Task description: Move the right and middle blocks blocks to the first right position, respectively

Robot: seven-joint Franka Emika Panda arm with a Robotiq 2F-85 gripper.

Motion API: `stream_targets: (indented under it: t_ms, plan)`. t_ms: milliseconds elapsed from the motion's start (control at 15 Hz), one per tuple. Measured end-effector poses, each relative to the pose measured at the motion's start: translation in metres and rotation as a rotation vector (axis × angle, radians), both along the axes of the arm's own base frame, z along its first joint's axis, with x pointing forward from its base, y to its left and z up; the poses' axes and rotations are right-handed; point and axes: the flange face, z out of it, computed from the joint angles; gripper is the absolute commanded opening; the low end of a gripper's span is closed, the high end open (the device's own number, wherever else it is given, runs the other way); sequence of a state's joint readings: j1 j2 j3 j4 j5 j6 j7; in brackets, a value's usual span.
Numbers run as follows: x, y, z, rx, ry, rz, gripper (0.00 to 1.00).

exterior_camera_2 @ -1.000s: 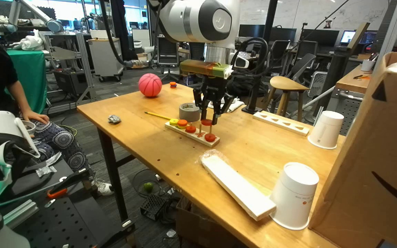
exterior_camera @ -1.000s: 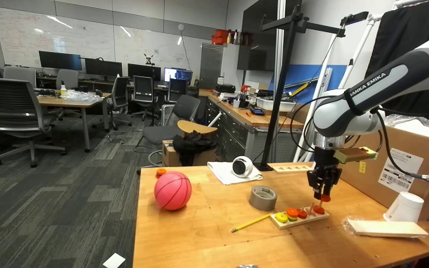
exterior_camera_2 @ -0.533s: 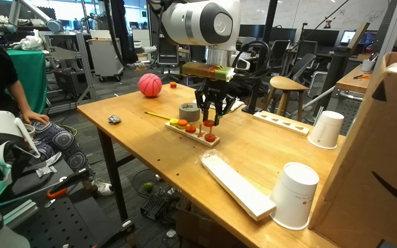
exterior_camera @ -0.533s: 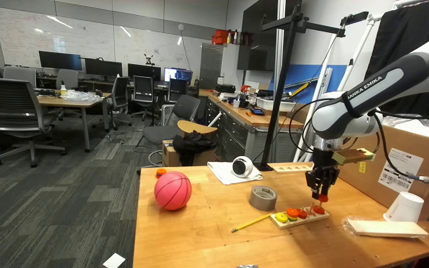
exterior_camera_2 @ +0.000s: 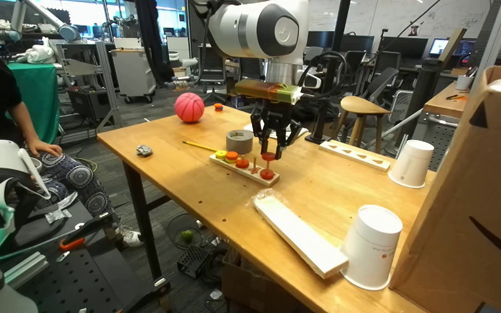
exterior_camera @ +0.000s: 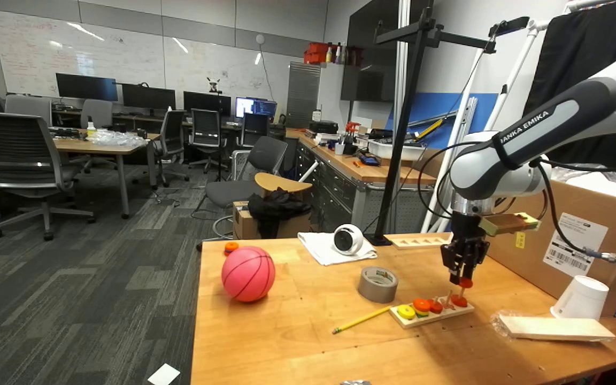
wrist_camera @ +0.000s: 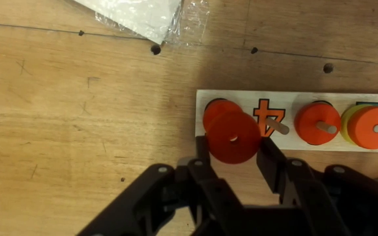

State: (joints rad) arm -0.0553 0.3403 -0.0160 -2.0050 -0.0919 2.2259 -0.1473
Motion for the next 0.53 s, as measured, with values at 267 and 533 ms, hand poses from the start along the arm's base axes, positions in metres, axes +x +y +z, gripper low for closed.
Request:
stream_targets:
  t_ms: [267,533]
  plan:
    - [0.0,-0.0032,0.0001,0.0,0.0,-0.004,0.24]
    - [-0.0001,-0.0059,0.0002,-0.001,-0.001,-0.008,0.24]
